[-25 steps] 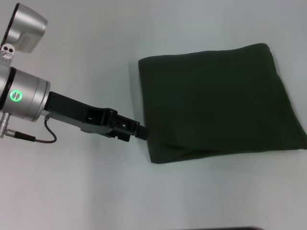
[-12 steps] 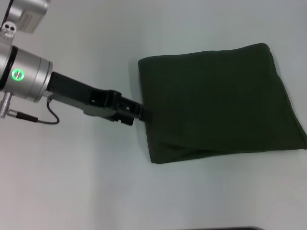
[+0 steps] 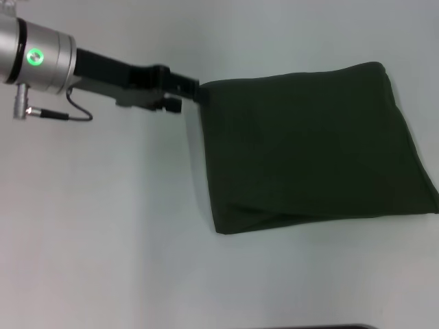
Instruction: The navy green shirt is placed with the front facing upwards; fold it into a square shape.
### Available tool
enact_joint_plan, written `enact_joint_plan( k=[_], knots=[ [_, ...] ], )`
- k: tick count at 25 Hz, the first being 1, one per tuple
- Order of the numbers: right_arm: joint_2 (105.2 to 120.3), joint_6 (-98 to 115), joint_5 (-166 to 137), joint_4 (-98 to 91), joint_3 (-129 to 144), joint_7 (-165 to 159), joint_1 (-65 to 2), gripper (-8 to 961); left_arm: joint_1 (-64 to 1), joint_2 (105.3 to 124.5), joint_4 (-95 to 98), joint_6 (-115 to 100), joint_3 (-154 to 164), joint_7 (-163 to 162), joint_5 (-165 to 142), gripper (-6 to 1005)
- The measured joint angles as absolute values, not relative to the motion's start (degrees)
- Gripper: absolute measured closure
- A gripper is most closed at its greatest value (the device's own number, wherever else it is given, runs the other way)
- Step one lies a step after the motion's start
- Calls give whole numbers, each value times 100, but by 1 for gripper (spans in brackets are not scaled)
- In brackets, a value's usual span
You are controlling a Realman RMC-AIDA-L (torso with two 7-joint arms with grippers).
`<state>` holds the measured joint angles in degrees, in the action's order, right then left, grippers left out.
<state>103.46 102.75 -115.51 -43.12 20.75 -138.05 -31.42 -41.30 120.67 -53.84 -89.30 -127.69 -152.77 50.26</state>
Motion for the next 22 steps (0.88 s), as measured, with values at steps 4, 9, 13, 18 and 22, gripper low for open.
enact_joint_plan(
  k=[4, 9, 13, 18, 22],
  knots=[
    [10375, 10245, -11598, -4308, 2089, -13768, -3099, 104, -4152, 12075, -5371, -8435, -12758, -15247, 5047, 335],
    [10323, 10203, -11607, -4307, 2101, -13810, -3083, 68, -4199, 12073, -5372, -8381, -12728, -15163, 5030, 335],
    [10342, 10199, -11608, -4307, 2168, -13786, -3058, 68, -4191, 12070, -5358, -8372, -12694, -15134, 5019, 335],
    [10342, 10189, -11623, -4354, 2453, -13627, -3009, 68, -4172, 11997, -5119, -8808, -12575, -15193, 5017, 335],
    [10336, 10194, -11881, -4379, 2572, -13287, -3006, 68, -4205, 11998, -4962, -8962, -12535, -15263, 5017, 335]
  ],
)
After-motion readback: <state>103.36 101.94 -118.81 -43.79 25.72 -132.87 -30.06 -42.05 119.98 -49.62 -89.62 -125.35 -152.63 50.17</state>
